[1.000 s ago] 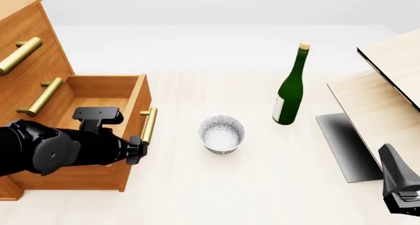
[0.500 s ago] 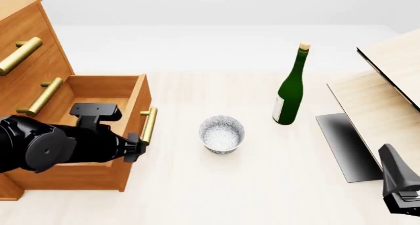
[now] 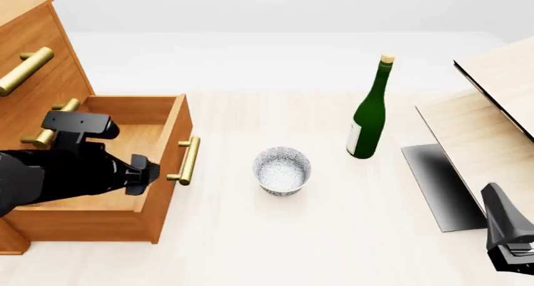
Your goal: Put the bowl in the bottom drawer of the cabinet and close it.
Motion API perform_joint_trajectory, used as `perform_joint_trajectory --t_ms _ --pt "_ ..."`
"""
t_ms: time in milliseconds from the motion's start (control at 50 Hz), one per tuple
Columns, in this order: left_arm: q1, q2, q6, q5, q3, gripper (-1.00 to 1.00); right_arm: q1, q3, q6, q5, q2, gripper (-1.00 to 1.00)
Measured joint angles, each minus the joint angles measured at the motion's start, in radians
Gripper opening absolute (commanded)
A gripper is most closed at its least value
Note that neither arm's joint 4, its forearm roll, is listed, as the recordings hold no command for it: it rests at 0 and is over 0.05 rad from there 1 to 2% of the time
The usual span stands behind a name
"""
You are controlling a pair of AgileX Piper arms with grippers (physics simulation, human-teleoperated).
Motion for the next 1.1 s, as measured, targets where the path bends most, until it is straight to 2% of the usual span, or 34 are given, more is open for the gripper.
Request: perform_joint_trajectory --t_ms 200,600,880,1100 --pt "0.015 -0.069 0.015 0.036 -0.006 1.0 0.0 0.0 0.0 0.0 0.0 1.0" --pt "-0.041 -0.166 -0.033 0.1 -0.065 1.0 0.0 0.0 0.0 0.0 0.0 1.0" --pt "-0.059 -0.189 -0.039 0.134 -0.132 1.0 0.0 0.0 0.0 0.0 0.0 1.0" --pt "-0.081 -0.203 -0.012 0.156 -0.21 1.0 0.0 0.0 0.0 0.0 0.0 1.0"
